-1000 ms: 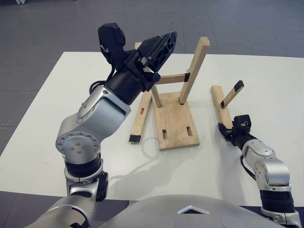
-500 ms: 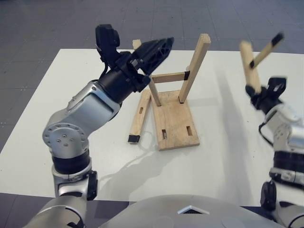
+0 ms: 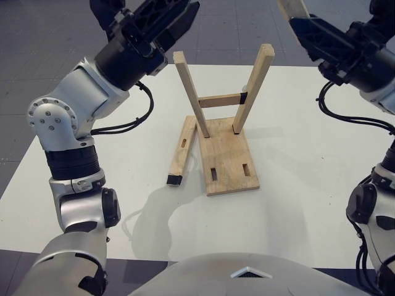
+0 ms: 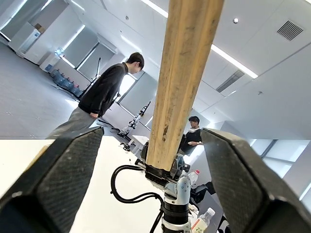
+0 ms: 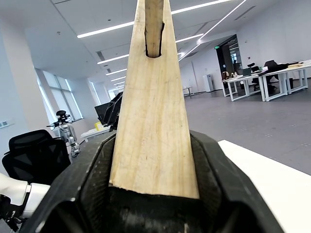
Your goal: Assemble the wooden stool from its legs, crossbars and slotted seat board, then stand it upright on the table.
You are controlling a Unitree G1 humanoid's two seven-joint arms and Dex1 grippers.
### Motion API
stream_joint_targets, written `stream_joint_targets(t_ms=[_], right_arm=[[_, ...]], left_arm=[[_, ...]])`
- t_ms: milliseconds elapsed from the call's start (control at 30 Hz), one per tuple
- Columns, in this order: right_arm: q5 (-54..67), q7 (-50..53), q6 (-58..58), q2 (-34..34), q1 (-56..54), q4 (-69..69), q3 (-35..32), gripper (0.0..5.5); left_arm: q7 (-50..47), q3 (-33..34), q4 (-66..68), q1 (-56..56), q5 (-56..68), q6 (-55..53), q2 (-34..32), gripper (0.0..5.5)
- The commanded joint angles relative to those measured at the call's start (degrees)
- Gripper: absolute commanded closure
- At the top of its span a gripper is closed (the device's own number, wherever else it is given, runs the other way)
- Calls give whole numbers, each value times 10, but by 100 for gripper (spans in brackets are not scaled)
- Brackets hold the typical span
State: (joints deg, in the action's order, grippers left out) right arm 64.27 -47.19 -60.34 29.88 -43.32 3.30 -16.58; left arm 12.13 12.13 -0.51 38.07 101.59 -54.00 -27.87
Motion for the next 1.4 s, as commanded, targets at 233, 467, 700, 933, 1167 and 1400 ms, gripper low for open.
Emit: stream_joint_targets(t_ms=[233,467,700,933,1167,1400], right_arm=[[-8,-16,11,-18,-24,26,61,344],[14,-12,2,-30,-28,54,71,344],[21,-9,-10,-30,-20,61,85,344],[17,-3,-9,-32,-17,65,91,344],[46,12,-24,-38,-22,56,77,344],[69,49,-54,-39,-29,15,72,306]], left_arm=[[24,-9,-29,38,18,-15,24,180],[35,-17,-39,29,-12,-16,41,180],[62,-13,-64,19,-6,-25,38,180],[71,-3,-59,19,-6,-11,43,239],[75,0,-63,9,-11,-7,46,298],[82,6,-73,3,-2,-5,44,302]])
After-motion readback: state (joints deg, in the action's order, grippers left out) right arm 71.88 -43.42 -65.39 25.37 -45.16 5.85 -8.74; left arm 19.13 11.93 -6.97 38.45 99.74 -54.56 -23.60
